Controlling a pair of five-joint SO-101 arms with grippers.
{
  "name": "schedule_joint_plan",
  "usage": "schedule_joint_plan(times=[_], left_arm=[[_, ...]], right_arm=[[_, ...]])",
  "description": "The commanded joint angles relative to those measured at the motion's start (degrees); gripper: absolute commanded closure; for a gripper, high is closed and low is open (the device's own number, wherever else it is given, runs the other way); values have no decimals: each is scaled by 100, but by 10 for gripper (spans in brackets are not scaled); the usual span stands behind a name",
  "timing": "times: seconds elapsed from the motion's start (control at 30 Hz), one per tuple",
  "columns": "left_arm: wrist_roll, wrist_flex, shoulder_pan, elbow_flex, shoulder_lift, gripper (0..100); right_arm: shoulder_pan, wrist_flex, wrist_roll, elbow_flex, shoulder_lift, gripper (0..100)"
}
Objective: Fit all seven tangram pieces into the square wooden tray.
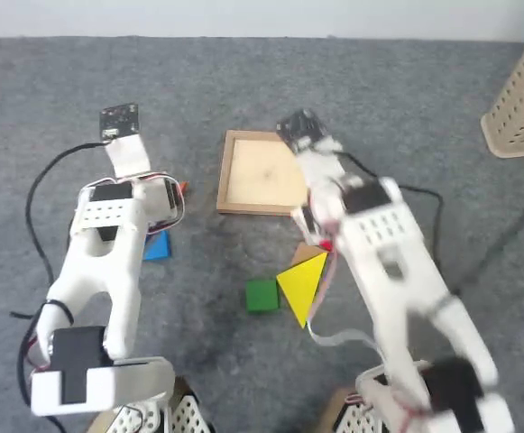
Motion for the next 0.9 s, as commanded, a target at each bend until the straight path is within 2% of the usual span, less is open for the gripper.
schedule_joint_plan(times=[0.0, 0.17, 0.23, 0.43, 0.6, 0.87], left_arm=[[70, -114, -44, -57, -422, 888], [70, -114, -44, -48, -422, 888], [70, -114, -44, -48, -422, 888], [70, -114, -44, -57, -422, 888], [70, -114, -44, -66, -422, 888], [62, -114, -44, -66, -422, 888]], right_arm=[[-75, -136, -246, -1477, 1024, 895], [-40, -66, -246, -3191, 2738, 772], [31, -40, -255, -3622, 3275, 761], [189, -13, -273, -4431, 4303, 812], [382, 4, -659, -4668, 4725, 847], [418, 40, -642, -4633, 4875, 984]])
